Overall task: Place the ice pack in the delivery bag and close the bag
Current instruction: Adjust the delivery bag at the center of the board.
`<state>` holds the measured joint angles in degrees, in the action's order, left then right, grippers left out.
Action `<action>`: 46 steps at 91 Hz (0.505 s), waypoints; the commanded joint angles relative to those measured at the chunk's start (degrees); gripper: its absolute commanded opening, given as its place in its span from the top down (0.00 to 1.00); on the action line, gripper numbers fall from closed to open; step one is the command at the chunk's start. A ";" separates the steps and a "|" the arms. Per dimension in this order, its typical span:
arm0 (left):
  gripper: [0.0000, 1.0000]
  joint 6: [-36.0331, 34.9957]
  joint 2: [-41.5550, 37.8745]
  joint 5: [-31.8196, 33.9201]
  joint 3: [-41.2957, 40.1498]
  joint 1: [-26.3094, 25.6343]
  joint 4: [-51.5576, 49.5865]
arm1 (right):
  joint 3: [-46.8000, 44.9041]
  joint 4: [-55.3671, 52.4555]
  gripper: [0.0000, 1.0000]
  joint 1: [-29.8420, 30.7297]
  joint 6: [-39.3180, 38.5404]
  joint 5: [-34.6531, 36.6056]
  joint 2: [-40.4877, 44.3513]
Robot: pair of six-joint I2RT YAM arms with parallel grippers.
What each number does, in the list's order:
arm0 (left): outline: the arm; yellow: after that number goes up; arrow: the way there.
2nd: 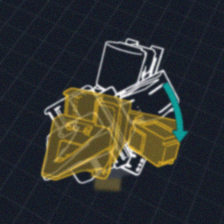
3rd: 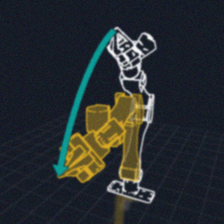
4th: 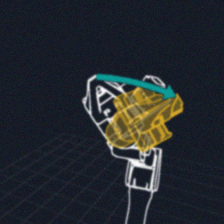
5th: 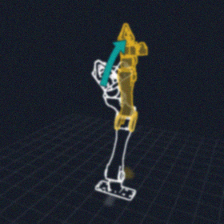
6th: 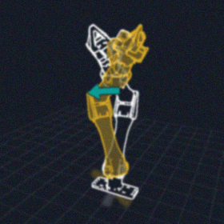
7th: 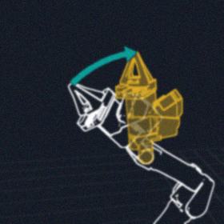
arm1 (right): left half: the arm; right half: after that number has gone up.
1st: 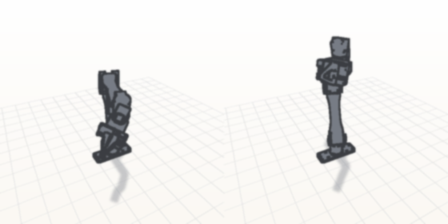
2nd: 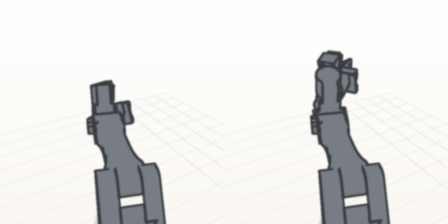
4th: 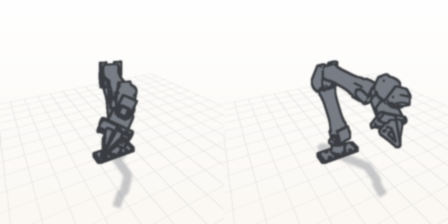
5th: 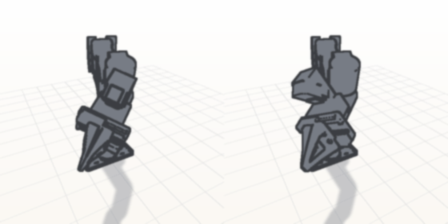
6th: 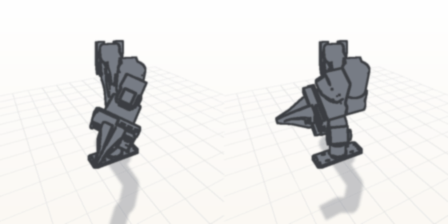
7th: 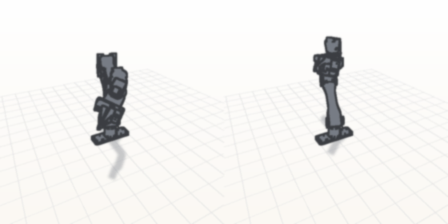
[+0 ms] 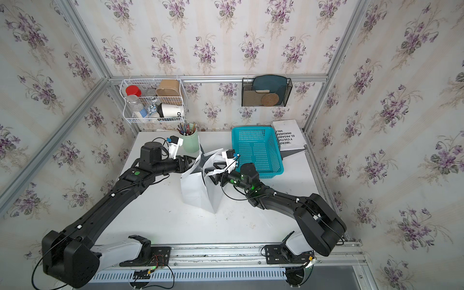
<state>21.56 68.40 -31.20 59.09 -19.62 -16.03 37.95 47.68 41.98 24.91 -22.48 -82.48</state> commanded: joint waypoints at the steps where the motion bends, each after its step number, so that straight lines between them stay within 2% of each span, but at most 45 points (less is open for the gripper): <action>1: 0.31 -4.18 -3.59 12.15 2.67 0.28 -10.64 | -1.79 0.60 0.20 -0.50 -4.45 0.12 4.21; 8: 0.31 -6.24 -9.09 21.27 1.29 0.41 -10.42 | -4.05 -3.23 0.17 -2.05 -8.78 0.52 7.78; 15: 0.30 -8.37 -15.14 23.92 -1.59 1.33 -7.35 | -5.50 -8.32 0.16 -4.35 -12.97 -0.48 10.53; 28: 0.29 -11.05 -20.14 18.10 -0.68 2.82 -8.39 | -5.53 -19.49 0.12 -6.07 -22.18 -0.90 15.08; 38: 0.29 -11.13 -17.96 18.27 6.03 2.83 -16.03 | -5.64 -25.58 0.09 -6.16 -27.45 0.87 17.53; 46: 0.29 -10.80 -15.23 13.57 11.15 2.83 -19.28 | -6.49 -27.66 0.08 -7.31 -29.20 2.53 19.67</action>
<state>11.97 50.89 -13.23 65.65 -16.88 -29.02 32.14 26.48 35.73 1.80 -22.41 -64.93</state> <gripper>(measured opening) 0.715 0.920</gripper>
